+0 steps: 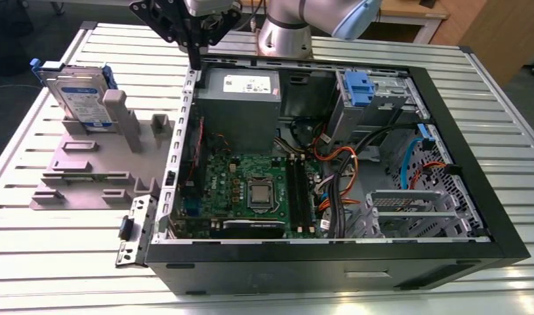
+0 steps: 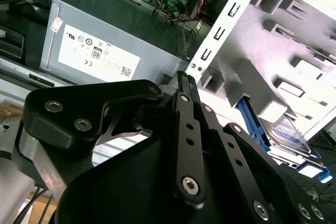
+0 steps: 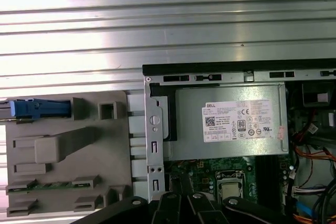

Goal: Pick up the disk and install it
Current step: 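Reach for the disk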

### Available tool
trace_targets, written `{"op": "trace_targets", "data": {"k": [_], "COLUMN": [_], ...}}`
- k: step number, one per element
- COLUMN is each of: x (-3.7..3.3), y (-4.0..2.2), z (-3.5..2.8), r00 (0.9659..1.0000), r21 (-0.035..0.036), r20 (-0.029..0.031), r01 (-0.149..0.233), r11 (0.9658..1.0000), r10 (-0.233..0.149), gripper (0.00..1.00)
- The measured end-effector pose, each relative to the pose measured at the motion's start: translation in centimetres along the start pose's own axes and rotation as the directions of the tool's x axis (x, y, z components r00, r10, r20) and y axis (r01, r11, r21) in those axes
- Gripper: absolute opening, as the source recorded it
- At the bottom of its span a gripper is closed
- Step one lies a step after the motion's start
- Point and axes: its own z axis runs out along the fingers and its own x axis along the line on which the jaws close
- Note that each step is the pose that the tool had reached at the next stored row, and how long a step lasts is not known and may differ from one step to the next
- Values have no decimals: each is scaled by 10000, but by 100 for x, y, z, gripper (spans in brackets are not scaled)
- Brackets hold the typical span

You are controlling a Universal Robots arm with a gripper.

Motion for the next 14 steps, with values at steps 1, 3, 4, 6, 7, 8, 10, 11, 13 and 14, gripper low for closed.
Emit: {"op": "trace_targets", "data": {"k": [1,3,4,6,7,8,10,11,13,14], "x": [9,27,36,53,60,68,85,92,108,115], "y": [-1,-2,-2,-4,-5,-5,-6,-7,-8,-9], "z": [0,0,-1,-1,-1,-2,-2,-2,-3,-3], "r00": [10000,10000,10000,10000,10000,10000,10000,10000,10000,10000], "r21": [0,-1,-1,0,-1,-1,-1,-1,-1,-1], "r20": [0,1,0,0,0,0,1,1,1,1], "r01": [0,1,0,0,1,0,0,1,0,0], "r11": [10000,10000,10000,10000,10000,10000,10000,10000,10000,10000], "r10": [0,-1,0,0,-1,0,0,-1,0,0], "gripper": [11,11,11,11,11,11,11,11,11,11]}}
